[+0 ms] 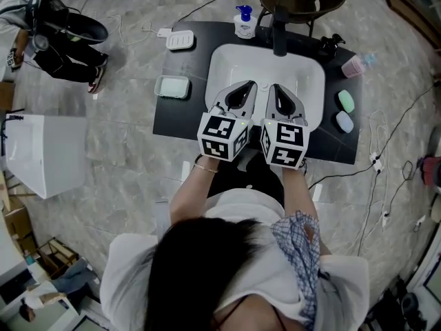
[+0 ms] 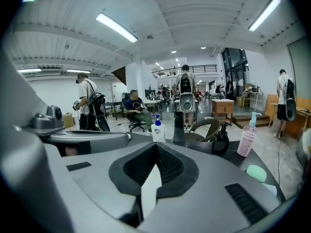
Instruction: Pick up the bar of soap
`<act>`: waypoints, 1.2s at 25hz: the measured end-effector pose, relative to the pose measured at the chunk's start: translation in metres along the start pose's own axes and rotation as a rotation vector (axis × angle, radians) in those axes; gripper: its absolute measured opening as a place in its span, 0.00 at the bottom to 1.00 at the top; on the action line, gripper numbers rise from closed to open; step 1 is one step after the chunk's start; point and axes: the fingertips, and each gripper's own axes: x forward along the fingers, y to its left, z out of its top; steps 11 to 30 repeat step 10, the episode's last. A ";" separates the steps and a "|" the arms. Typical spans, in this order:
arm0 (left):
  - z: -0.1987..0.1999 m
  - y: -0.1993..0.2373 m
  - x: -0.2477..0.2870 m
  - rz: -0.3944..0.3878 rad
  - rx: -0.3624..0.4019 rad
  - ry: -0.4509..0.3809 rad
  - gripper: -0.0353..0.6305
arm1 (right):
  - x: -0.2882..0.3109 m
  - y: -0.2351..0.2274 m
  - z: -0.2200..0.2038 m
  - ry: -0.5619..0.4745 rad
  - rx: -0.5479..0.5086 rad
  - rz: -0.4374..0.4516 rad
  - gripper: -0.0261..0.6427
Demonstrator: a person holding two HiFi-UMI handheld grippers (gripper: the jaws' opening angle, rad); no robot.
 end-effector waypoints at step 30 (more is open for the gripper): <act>0.001 -0.005 0.003 0.002 0.000 0.004 0.07 | -0.005 -0.004 0.003 -0.005 -0.039 -0.001 0.06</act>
